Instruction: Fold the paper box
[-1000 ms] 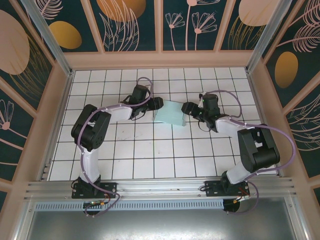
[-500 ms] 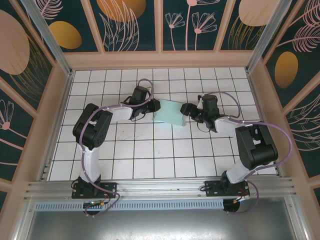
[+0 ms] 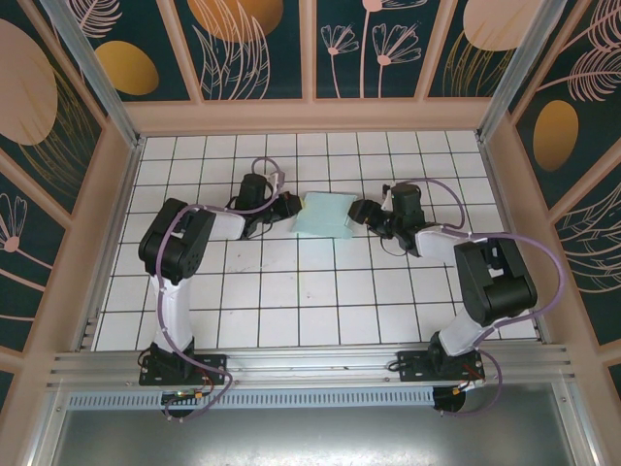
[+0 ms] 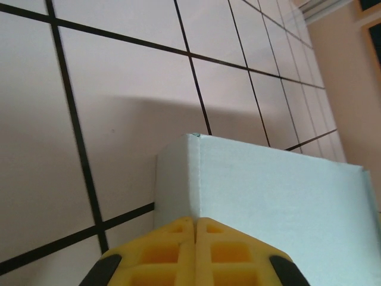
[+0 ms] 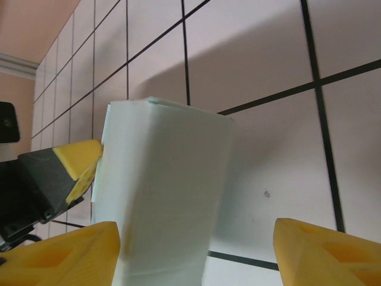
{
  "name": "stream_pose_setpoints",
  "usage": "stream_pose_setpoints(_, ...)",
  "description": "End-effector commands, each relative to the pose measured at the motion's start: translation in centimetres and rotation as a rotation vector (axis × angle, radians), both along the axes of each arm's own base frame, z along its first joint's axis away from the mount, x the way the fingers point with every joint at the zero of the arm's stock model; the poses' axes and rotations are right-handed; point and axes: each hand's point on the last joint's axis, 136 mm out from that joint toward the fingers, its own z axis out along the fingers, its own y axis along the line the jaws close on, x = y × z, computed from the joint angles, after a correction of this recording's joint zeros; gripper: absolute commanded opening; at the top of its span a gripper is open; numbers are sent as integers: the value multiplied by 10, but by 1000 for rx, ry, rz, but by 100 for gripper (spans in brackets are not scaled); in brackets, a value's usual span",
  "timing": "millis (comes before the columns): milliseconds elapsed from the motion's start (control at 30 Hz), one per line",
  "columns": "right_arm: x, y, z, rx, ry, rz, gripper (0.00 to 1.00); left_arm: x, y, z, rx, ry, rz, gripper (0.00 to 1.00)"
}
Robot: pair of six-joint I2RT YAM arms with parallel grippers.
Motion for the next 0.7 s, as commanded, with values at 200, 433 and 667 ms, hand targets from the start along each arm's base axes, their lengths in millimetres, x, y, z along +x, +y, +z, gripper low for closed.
stream_pose_setpoints(200,4,20,4,109,5,54,71,-22,8,-41,-4,123,-6,4)
stream_pose_setpoints(433,10,35,7,213,39,71,65,-20,7,-39,1,118,-15,6)
stream_pose_setpoints(667,19,45,23,316,19,80,53,-21,4,-38,-23,99,-26,11)
